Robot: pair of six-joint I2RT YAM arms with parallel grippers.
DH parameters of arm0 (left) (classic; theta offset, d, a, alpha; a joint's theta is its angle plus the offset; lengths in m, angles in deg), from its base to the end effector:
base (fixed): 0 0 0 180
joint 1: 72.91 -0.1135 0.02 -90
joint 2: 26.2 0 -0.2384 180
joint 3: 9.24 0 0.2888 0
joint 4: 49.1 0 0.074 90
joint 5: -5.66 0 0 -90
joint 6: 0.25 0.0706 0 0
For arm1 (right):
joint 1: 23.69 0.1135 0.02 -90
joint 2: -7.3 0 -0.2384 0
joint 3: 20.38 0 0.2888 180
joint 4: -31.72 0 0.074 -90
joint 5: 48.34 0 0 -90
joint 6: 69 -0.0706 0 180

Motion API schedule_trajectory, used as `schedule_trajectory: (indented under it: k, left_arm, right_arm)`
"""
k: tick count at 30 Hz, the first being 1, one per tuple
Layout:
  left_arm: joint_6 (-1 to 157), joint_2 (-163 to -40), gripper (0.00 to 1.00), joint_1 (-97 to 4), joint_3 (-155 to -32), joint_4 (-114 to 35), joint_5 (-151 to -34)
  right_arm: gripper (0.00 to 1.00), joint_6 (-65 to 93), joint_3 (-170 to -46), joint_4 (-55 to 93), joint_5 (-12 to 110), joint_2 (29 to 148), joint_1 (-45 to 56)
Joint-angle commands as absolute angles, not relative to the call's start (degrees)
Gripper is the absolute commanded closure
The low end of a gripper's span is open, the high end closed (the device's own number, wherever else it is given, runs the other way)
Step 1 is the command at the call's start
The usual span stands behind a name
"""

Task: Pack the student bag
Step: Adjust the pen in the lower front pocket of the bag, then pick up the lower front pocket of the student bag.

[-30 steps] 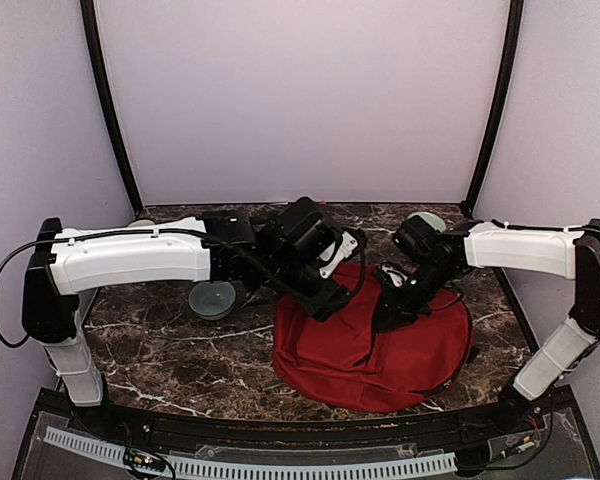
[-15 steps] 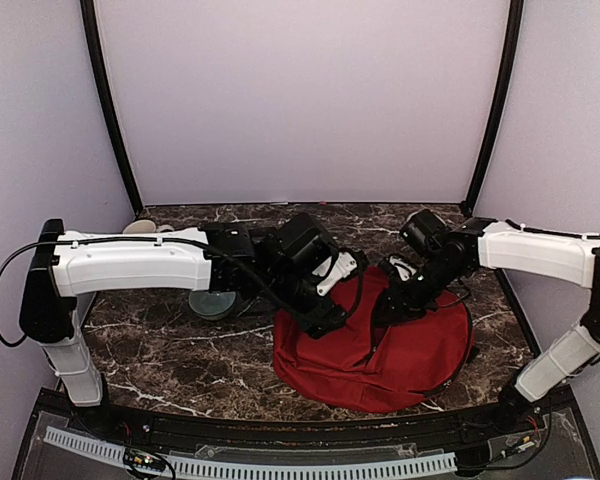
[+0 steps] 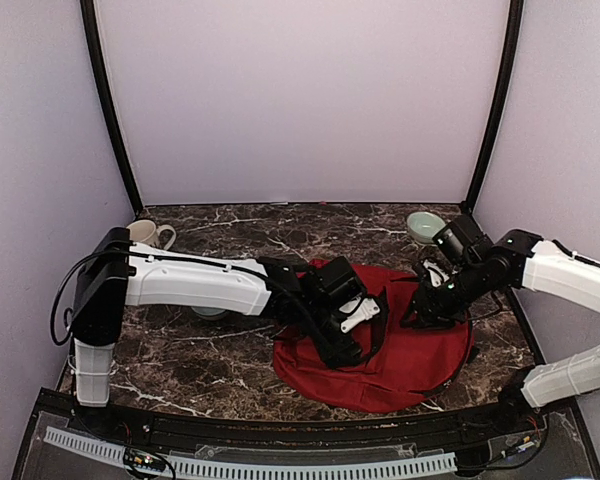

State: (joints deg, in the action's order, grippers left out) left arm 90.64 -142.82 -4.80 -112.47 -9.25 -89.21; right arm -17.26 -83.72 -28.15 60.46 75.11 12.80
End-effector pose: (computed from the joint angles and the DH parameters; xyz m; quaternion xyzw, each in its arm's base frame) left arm 0.1787 -0.4608 0.1441 0.5481 0.7738 -0.2080 0.2400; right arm 0.2107 0.1841 0.1848 -0.0214 0.9624 0.2595 0.0774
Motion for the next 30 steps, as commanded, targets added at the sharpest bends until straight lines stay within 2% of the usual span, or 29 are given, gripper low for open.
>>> schedule_trajectory:
  k: [1,6,16,30]
  left_arm:
    - [92.2,-145.74,0.35,-4.53,-116.73,-10.08,-92.12]
    - [92.47,-147.4,0.35,-4.2,-117.83,-9.85,-94.29]
    - [91.78,-145.09,0.36,-4.01,-120.68,-4.77,-89.95]
    - [90.1,-143.97,0.36,-3.32,-114.48,-10.36,-96.12]
  right_arm:
    - [0.64,-21.35,-81.98,-30.0,58.64,71.9,13.29]
    - [0.64,-22.13,-81.84,-31.57,58.04,70.8,13.31]
    - [0.64,-22.9,-82.64,-31.0,58.0,71.75,13.31]
    - [0.64,-21.23,-83.06,-31.5,58.4,73.39,13.41]
